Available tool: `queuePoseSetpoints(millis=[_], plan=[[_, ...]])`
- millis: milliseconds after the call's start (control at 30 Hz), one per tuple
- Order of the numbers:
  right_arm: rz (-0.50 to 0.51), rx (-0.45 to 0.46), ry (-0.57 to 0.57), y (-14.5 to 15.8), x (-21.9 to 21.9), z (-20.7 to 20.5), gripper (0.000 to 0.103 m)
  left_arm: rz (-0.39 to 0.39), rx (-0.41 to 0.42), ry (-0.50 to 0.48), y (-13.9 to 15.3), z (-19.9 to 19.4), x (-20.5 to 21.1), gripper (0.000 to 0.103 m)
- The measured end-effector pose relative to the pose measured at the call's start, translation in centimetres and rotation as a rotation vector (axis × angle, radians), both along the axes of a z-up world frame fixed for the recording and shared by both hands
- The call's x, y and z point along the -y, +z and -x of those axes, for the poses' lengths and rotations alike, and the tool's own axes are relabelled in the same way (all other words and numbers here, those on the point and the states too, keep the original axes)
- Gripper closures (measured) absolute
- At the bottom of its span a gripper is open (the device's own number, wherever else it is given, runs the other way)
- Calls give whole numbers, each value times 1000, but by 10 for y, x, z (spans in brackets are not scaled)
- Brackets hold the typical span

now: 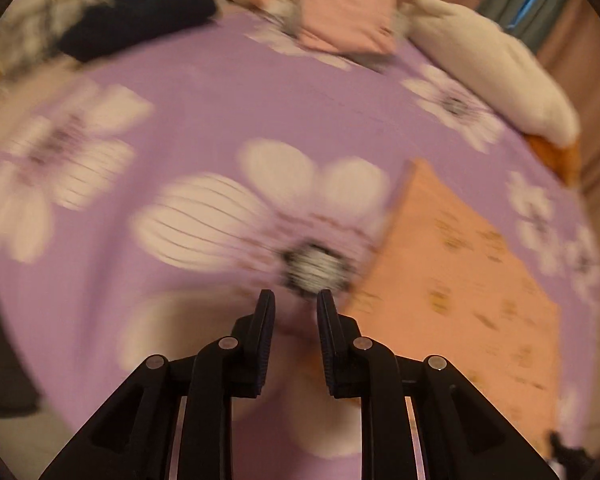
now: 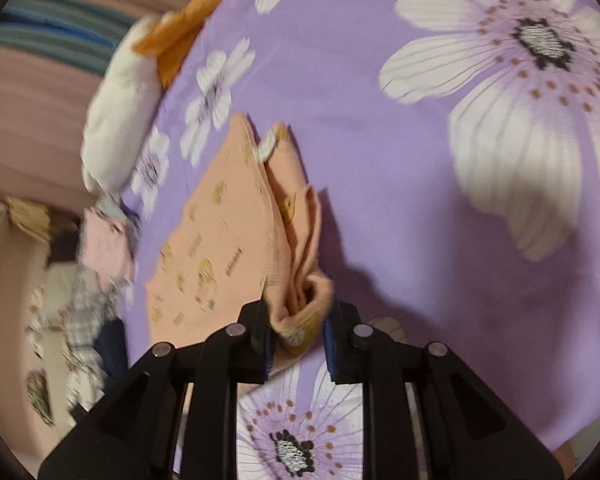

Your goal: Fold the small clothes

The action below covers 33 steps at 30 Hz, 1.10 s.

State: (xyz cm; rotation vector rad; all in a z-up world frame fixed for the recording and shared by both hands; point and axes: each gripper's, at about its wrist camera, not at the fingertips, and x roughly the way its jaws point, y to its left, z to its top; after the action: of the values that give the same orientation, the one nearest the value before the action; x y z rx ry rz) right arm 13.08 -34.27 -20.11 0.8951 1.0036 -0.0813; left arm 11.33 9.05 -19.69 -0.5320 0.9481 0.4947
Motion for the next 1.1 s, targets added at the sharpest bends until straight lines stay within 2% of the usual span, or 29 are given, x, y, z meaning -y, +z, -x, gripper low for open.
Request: queuePoseSetpoints(millis=[33,100,167,233,333,433,500,567,600,667,700,733,767,900,967,1033,1100], plan=[[39,11,-43,6,7,4,79,-3,14,-7,3,3,-2,84],[65,54,-90,20,18,7,79,78,66,-73,10,7,-2,84],[17,136,-59,33,27,-3,77,188,107,-120,12,8,-2,83],[-31,197,63,38,23,-30,65,231,121,-120,13,4,1,67],[-5,153,168,25,11,-68,62,247,105,-89,10,-3,7,62],[6,94,223,4,1,-100,62,271,86,-168,9,-10,19,62],[-7,44,250,-11,-4,-118,62,271,79,-185,7,-14,25,62],[-40,3,271,-26,-10,-129,69,246,59,-191,5,-18,30,62],[-59,-5,270,-30,-9,-131,81,233,48,-195,4,-19,32,62],[-77,19,277,-28,-8,-130,85,209,19,-206,1,-24,38,62],[-59,25,278,-26,-6,-125,93,200,5,-202,-1,-25,40,62],[-3,18,258,-25,-3,-121,97,207,0,-206,-2,-26,41,62],[25,12,221,-25,1,-119,98,220,-4,-214,-3,-26,43,62],[-95,101,144,-14,28,-108,99,207,-14,-229,-5,-23,47,62],[-7,120,131,-3,28,-104,100,199,-18,-217,-7,-20,47,62],[68,51,119,-11,29,-104,100,212,-29,-211,-10,-21,46,62],[42,-12,88,-25,38,-104,100,241,-33,-194,-13,-19,41,62]])
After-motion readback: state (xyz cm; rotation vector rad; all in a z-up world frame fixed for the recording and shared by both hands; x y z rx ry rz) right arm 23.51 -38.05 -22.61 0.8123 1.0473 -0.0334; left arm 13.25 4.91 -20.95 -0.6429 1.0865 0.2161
